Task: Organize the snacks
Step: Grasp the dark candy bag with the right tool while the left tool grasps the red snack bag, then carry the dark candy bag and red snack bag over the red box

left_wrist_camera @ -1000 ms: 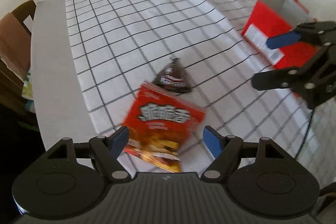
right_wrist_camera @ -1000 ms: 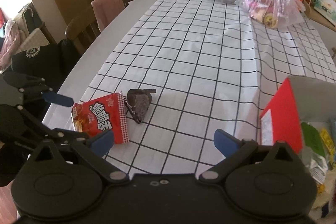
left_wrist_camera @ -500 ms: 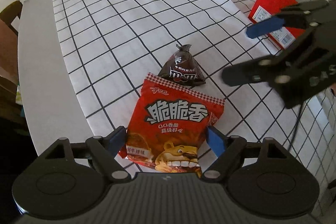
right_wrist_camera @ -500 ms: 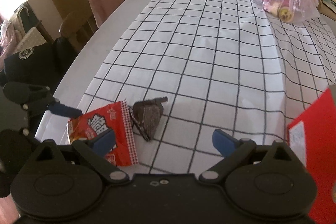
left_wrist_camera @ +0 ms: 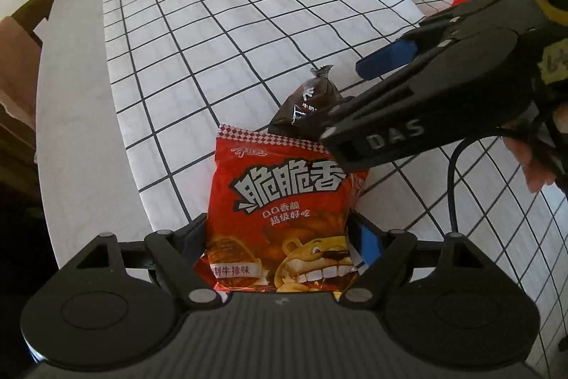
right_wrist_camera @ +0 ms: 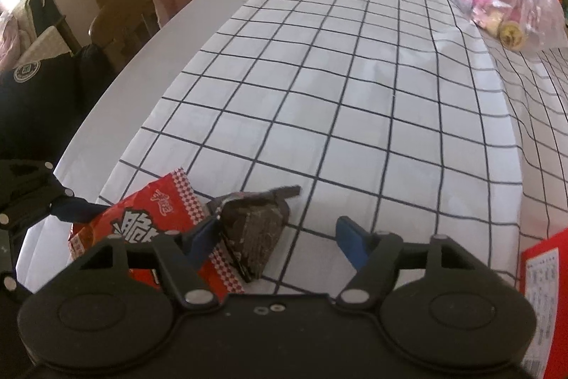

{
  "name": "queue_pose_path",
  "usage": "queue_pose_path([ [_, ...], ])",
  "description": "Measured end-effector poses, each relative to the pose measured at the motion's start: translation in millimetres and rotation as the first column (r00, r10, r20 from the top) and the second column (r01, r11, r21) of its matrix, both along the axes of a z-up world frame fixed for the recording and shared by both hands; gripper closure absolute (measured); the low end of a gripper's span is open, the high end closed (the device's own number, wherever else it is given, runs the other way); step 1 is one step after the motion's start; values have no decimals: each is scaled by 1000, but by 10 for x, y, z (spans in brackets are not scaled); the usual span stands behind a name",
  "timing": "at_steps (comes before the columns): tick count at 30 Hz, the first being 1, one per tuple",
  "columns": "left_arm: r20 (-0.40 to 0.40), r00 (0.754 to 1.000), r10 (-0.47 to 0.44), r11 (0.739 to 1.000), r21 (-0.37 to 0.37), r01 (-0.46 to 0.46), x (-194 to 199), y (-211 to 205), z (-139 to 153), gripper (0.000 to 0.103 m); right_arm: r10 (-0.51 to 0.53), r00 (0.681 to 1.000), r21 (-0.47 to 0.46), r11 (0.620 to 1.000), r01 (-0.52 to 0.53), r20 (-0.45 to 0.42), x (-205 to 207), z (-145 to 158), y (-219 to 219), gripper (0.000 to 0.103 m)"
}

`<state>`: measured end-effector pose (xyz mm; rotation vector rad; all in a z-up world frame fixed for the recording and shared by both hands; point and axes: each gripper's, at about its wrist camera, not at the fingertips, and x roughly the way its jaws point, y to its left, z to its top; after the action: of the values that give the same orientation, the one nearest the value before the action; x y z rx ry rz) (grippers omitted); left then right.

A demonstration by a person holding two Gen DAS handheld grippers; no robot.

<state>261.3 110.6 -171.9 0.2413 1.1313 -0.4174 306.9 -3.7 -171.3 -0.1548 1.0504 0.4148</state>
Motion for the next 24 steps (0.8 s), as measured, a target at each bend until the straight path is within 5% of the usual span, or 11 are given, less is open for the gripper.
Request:
queue_pose_path([
  [10, 10, 993, 115, 993, -13, -115, -40, 39, 10, 28, 20, 999, 3, 1000, -20, 26, -2, -4, 83, 69],
  [24, -4, 949, 316, 948, -29, -316, -212, 205, 101, 32, -69, 997, 20, 997, 69, 41, -315, 220, -254, 70],
])
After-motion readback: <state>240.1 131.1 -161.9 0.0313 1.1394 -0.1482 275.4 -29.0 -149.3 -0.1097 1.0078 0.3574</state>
